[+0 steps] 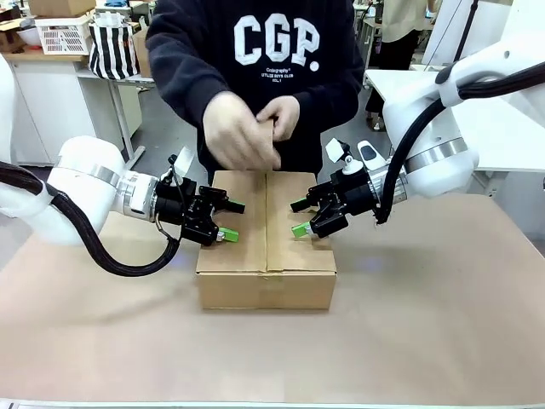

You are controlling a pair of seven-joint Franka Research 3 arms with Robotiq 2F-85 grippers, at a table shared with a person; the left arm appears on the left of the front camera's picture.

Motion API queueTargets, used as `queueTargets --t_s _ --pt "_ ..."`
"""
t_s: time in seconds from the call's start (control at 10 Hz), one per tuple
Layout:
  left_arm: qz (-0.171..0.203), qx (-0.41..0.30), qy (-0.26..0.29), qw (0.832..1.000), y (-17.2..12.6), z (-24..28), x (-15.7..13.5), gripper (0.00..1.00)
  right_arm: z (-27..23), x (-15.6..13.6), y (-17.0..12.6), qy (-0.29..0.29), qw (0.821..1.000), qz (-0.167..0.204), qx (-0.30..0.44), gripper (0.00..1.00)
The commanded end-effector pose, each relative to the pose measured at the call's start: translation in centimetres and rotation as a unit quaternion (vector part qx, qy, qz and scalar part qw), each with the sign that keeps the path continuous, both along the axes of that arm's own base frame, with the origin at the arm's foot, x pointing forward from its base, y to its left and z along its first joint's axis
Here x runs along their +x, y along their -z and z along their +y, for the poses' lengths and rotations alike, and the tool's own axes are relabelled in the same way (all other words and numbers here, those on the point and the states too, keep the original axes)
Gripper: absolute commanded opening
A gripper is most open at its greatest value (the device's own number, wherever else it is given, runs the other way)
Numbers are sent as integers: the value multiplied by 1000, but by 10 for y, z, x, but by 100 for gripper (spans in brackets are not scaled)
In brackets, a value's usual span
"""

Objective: Pack the gift set into the box.
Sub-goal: Press and hold the closed box until the human finishes sealing it.

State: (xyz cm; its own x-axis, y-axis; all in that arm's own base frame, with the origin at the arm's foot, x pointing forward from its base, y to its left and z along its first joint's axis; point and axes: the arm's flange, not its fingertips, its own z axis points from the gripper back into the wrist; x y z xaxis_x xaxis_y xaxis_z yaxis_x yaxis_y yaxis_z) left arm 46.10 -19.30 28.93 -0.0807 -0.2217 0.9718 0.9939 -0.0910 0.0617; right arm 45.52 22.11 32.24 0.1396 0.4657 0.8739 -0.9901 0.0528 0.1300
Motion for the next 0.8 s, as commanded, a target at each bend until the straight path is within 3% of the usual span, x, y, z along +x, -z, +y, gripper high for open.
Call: queueTargets --t_s 0.0,0.7 --pt "-10 -1 -2 1000 1 0 0 100 -3 0 2 -4 1000 3 -3 100" --pt "-10 -1 -2 1000 1 0 0 100 -3 0 2 -4 1000 3 -3 100"
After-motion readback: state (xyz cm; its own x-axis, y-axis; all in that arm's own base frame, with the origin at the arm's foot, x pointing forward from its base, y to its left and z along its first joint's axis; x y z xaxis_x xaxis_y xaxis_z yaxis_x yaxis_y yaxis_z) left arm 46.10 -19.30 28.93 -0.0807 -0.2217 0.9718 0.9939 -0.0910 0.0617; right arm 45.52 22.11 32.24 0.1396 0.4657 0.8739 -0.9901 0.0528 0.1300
